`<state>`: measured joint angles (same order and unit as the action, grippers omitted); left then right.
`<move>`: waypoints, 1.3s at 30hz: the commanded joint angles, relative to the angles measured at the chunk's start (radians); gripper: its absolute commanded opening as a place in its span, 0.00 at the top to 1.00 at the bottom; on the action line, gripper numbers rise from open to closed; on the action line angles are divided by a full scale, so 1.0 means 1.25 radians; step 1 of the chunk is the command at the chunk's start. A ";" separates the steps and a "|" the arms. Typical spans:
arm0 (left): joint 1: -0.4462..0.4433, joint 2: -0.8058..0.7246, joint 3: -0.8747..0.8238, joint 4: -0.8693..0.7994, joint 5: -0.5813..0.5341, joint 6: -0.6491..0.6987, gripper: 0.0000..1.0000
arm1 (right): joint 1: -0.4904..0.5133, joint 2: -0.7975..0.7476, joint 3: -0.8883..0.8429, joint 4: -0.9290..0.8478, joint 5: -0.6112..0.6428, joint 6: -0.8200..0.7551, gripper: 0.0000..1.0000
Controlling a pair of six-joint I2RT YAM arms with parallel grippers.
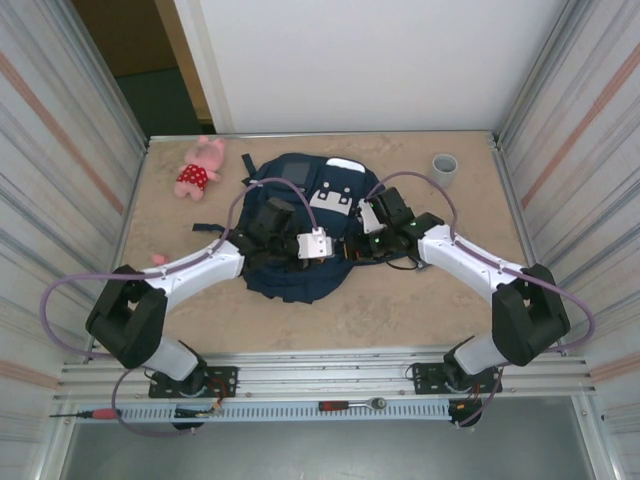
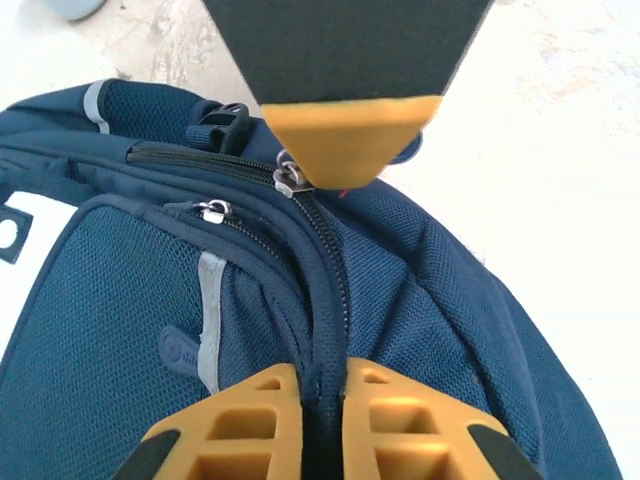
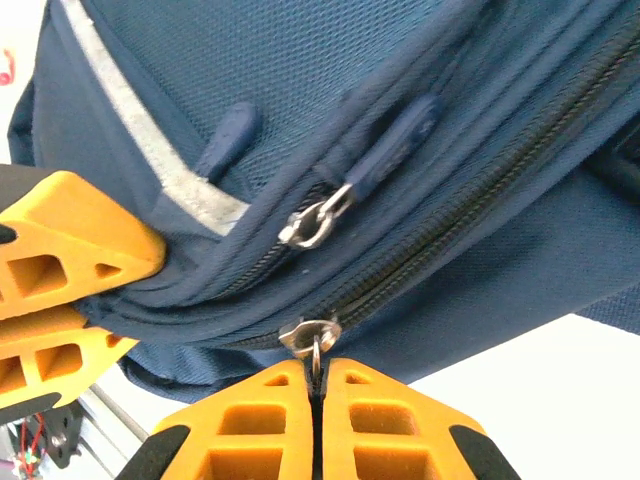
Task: Pack books, pencil case, and school supplies into a backpack
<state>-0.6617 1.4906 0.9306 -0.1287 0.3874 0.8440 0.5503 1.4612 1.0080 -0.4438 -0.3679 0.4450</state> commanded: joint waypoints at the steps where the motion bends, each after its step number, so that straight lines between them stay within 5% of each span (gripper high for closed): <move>1: 0.016 -0.051 -0.026 -0.048 -0.005 0.031 1.00 | -0.039 -0.028 -0.013 -0.011 0.061 0.028 1.00; 15: 0.029 -0.111 -0.054 -0.101 0.094 0.049 1.00 | -0.099 0.060 0.040 0.002 0.262 0.072 1.00; 23: 0.029 -0.125 -0.051 -0.107 0.094 0.027 1.00 | -0.110 0.045 0.020 0.070 0.144 0.035 0.99; 28: 0.029 -0.137 -0.055 -0.123 0.105 0.042 1.00 | -0.154 0.031 -0.004 0.061 0.164 0.084 1.00; 33: 0.028 -0.146 -0.057 -0.124 0.113 0.043 1.00 | -0.220 0.094 0.015 0.084 0.131 0.077 1.00; 39: 0.028 -0.142 -0.053 -0.119 0.118 0.030 1.00 | -0.206 0.149 0.080 0.101 0.077 0.028 1.00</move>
<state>-0.6338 1.3579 0.8753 -0.1780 0.4690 0.8932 0.3447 1.6180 1.0569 -0.3717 -0.4320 0.5076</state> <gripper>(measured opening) 0.106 0.050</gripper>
